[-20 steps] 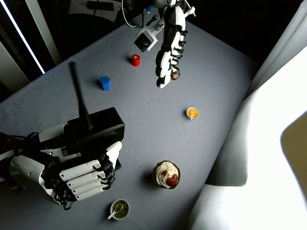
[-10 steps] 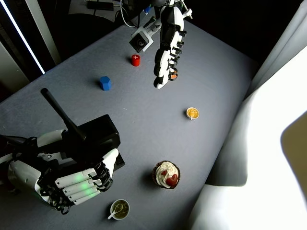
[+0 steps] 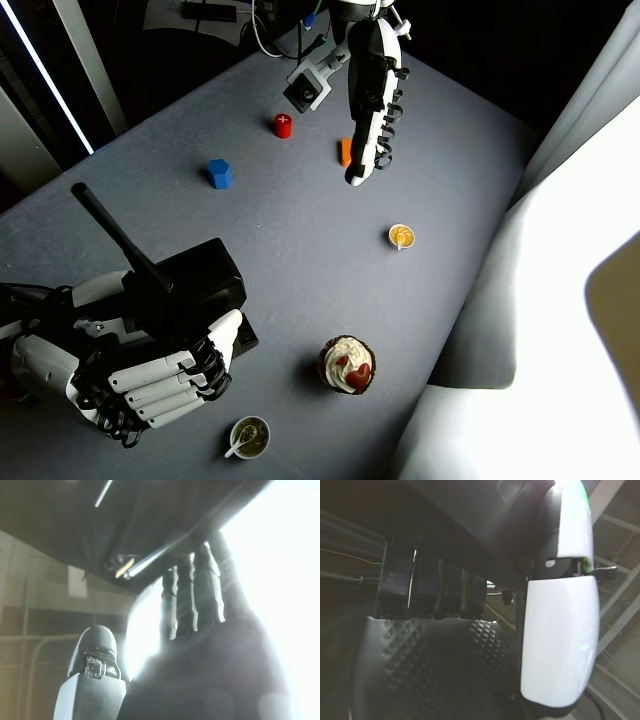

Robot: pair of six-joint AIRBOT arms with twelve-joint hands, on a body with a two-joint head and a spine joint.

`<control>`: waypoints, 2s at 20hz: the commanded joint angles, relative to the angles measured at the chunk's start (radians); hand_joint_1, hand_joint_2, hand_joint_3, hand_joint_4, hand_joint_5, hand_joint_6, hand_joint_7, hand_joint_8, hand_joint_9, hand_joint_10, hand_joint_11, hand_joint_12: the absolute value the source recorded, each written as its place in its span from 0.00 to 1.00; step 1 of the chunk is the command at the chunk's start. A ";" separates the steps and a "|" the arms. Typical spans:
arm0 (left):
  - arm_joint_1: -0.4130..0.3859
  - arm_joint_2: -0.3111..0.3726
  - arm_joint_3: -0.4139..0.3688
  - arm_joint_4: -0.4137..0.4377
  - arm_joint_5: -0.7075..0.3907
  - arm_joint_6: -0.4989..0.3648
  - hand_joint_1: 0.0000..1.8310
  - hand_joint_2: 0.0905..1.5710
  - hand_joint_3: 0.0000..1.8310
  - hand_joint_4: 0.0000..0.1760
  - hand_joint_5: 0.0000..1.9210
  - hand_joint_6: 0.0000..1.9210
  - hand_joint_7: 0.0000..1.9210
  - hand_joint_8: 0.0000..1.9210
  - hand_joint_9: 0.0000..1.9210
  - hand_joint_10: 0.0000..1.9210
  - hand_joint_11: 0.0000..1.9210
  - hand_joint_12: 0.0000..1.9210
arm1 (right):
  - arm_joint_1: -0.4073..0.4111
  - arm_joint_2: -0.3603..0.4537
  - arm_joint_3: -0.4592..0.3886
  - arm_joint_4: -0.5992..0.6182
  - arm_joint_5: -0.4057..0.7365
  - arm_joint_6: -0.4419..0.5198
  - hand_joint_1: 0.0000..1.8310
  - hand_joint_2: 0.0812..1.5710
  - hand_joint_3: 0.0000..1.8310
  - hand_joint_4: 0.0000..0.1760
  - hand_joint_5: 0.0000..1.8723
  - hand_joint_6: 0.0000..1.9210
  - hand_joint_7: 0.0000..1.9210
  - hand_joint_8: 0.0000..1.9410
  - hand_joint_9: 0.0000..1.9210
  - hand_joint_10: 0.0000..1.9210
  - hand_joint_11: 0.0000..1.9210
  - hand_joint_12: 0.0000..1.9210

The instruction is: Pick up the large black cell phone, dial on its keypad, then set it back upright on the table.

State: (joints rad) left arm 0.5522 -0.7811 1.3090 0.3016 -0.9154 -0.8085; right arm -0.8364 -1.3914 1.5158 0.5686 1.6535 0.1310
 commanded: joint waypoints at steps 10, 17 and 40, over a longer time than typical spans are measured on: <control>-0.005 0.009 0.017 -0.044 -0.132 0.001 0.00 0.78 0.00 0.18 0.12 0.00 0.12 0.00 0.09 0.00 0.00 0.30 | -0.010 0.015 0.001 -0.001 0.111 0.008 0.82 0.66 0.00 0.00 0.54 0.42 0.56 0.33 0.53 0.50 0.46 0.78; -0.004 0.000 0.045 -0.044 -0.132 0.001 0.00 0.78 0.00 0.14 0.11 0.00 0.12 0.00 0.09 0.00 0.00 0.29 | -0.014 0.015 0.000 0.000 0.111 0.008 0.81 0.67 0.00 0.00 0.51 0.47 0.52 0.39 0.51 0.53 0.47 0.78; 0.000 -0.001 0.059 -0.044 -0.136 0.001 0.00 0.77 0.00 0.18 0.11 0.00 0.12 0.00 0.09 0.00 0.00 0.29 | -0.028 0.019 -0.002 0.003 0.111 0.007 0.59 0.71 0.00 0.00 0.38 0.00 0.32 0.00 0.33 0.00 0.15 0.62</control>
State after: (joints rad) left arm 0.5682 -0.7822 1.3712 0.2966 -0.9348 -0.8013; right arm -0.8581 -1.3872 1.5097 0.5690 1.6615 0.1341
